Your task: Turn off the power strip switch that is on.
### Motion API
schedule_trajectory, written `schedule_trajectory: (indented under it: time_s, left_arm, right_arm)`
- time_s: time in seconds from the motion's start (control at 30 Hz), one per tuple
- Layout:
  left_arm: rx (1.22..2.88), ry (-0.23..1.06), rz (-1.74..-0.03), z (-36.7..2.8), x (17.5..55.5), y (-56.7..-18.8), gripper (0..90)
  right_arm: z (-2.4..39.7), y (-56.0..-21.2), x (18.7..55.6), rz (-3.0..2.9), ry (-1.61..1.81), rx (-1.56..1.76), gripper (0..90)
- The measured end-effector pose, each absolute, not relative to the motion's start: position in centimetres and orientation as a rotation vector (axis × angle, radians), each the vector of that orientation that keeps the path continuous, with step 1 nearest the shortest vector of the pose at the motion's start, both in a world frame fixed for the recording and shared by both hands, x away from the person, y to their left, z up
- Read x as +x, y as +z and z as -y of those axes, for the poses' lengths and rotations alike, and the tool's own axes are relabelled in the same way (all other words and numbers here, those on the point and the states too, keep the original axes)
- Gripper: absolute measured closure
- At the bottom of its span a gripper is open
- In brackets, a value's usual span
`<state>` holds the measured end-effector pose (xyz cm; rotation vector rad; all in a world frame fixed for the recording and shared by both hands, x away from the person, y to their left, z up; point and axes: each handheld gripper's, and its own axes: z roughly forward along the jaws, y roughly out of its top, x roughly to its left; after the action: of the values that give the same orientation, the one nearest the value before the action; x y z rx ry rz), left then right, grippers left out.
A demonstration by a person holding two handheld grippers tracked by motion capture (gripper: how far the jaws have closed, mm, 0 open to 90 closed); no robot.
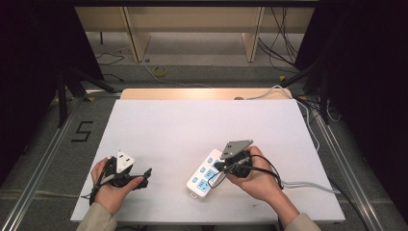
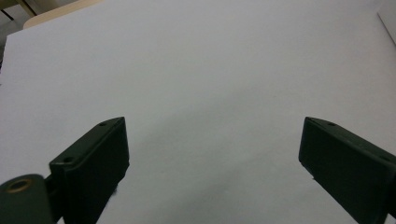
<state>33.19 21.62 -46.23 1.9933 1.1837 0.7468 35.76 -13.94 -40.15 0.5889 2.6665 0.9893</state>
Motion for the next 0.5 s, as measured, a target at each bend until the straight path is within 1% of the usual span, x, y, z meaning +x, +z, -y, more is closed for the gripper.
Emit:
schedule_trajectory:
  time_s: [0.5]
  left_arm:
    - [1.992, 0.748, -1.182, -21.59, 33.18, -46.19, 8.2]
  right_arm:
    - [13.45, -40.0, 35.84, -2.676, 0.975, 0.56, 90.0]
